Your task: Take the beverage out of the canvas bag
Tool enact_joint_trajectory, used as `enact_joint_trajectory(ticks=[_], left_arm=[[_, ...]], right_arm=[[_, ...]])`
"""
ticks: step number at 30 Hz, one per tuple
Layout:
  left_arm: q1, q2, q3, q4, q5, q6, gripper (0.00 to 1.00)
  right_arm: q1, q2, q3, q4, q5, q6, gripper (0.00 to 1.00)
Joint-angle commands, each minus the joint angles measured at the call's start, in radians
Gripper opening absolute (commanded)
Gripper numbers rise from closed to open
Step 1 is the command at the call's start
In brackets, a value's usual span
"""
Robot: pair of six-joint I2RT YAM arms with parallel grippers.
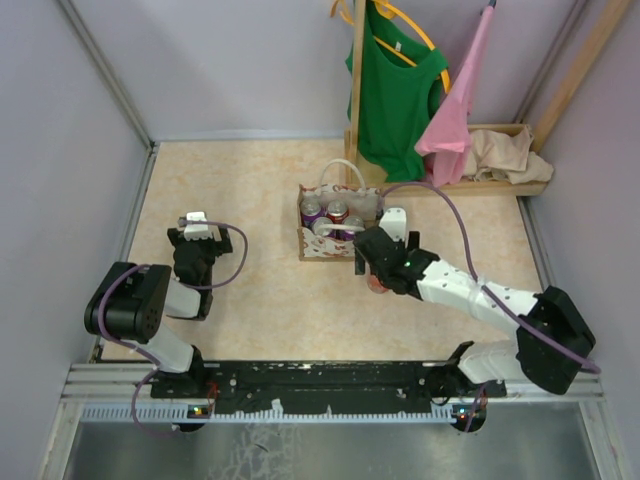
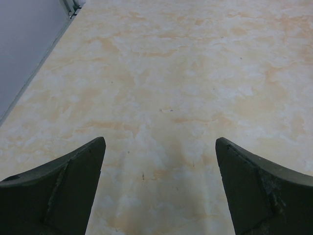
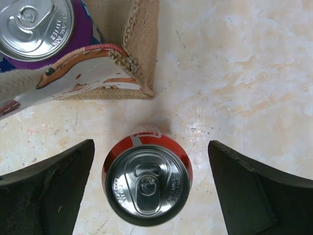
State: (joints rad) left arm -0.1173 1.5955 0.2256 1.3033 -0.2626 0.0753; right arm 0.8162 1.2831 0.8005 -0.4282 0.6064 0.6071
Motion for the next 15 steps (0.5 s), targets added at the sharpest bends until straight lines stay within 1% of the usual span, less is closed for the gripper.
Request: enact_joint_trajectory(ticks=[1, 6, 8, 12, 15], left_arm=[[0.000, 0.007, -0.006, 0.044, -0.007, -0.010, 1.00], [0.000, 0.007, -0.006, 0.043, -0.007, -0.010, 1.00], [0.001, 0.008, -0.006, 0.044, -0.007, -0.010, 1.00], [0.000, 0.007, -0.006, 0.044, -0.007, -0.010, 1.00], [0.000, 0.007, -0.006, 0.044, -0.007, -0.009, 1.00]], right_arm=[[0.030, -0.057, 0.103, -0.069, 0.107, 0.007, 0.99], [0.041, -0.182, 0.215, -0.166, 0.194, -0.047, 0.98], [0.041, -0.223, 0.263, -0.171, 0.220, -0.082, 0.96], [0.040, -0.244, 0.351, -0.108, 0.253, -0.167, 0.93], [0.040, -0.210, 0.395, -0.025, 0.248, -0.237, 0.86]])
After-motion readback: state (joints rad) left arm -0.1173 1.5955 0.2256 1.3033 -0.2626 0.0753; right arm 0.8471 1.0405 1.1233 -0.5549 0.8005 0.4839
